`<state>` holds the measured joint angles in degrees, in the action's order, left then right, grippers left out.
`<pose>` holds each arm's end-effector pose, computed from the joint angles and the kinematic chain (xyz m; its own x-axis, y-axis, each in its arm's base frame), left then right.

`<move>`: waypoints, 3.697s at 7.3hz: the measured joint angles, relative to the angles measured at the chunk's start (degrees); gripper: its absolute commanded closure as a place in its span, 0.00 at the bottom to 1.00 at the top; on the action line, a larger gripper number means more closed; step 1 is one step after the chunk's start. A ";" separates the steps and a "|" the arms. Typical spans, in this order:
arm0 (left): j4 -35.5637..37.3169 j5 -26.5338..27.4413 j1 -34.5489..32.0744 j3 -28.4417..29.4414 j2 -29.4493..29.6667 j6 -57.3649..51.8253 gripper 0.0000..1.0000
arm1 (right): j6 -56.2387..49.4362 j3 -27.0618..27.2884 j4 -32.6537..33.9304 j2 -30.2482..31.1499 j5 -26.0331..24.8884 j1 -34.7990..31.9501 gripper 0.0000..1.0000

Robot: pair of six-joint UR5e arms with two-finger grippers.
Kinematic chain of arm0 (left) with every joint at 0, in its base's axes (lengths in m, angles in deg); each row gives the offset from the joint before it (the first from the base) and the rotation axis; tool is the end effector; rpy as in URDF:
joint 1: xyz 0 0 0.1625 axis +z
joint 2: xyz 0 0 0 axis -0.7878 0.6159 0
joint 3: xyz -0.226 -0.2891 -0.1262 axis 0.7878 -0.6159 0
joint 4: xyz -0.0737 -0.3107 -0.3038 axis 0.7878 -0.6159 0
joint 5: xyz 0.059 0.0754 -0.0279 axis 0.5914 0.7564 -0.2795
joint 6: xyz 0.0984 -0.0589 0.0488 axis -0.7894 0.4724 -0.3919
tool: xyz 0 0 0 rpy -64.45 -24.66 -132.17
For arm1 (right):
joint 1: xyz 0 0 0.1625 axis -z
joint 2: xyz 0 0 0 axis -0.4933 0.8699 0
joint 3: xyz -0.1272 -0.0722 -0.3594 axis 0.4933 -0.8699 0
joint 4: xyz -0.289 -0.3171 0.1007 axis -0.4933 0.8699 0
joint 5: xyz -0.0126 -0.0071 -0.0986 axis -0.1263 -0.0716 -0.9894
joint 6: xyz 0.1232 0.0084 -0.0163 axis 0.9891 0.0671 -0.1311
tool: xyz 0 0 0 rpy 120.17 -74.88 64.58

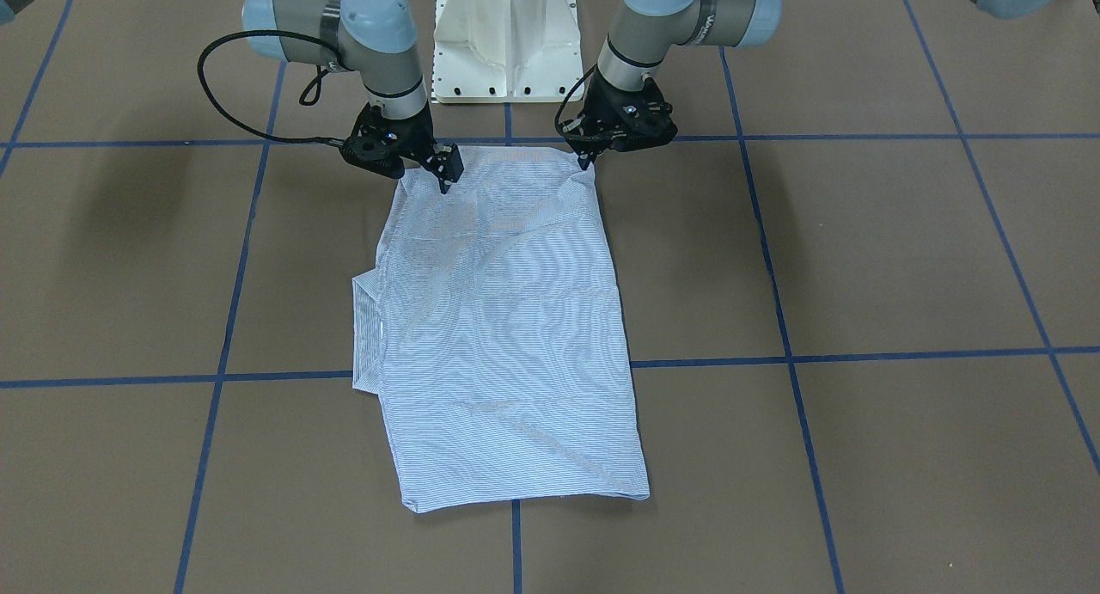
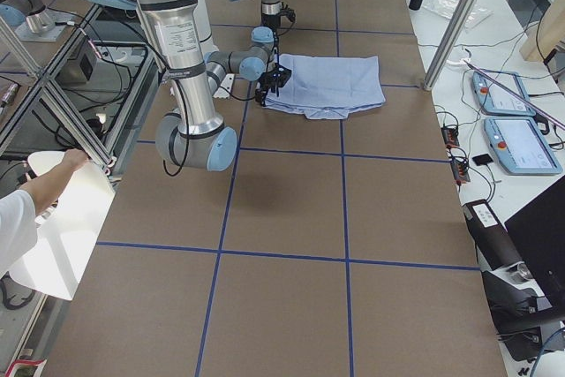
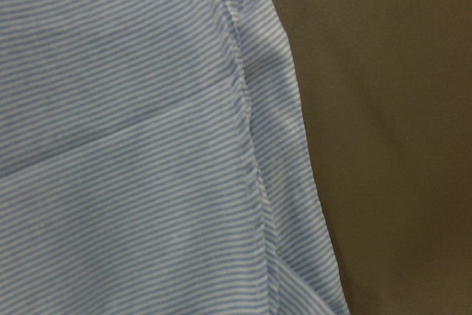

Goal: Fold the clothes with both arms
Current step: 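Grasp the shirt's near edge with both grippers at its two sides, then lift the near edge with both grippers and fold it away from the robot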

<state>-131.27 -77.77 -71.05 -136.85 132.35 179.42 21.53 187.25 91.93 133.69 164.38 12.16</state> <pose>0.5493 -0.3039 0.2164 0.4892 -0.3258 -0.8091 0.2342 0.9426 -0.2380 -0.5760 -0.2979 0.2693 0.6415 0.4154 0.6448 -0.3233 0.9088 -0.2638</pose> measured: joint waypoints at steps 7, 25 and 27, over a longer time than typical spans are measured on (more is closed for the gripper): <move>1.96 -0.03 -0.22 -1.81 -0.03 0.08 1.00 | 1.09 0.07 -0.41 -0.36 0.38 1.26 0.01; 9.44 -2.22 0.92 -9.43 -0.15 -0.42 1.00 | -4.06 9.67 -0.63 2.49 13.29 -4.35 1.00; 16.09 -2.34 5.24 -15.74 -0.17 0.03 1.00 | -4.34 14.73 -0.41 4.07 17.97 -4.33 1.00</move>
<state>-115.19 -80.11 -65.81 -152.59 132.19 179.45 17.19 201.99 91.52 137.76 182.35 7.83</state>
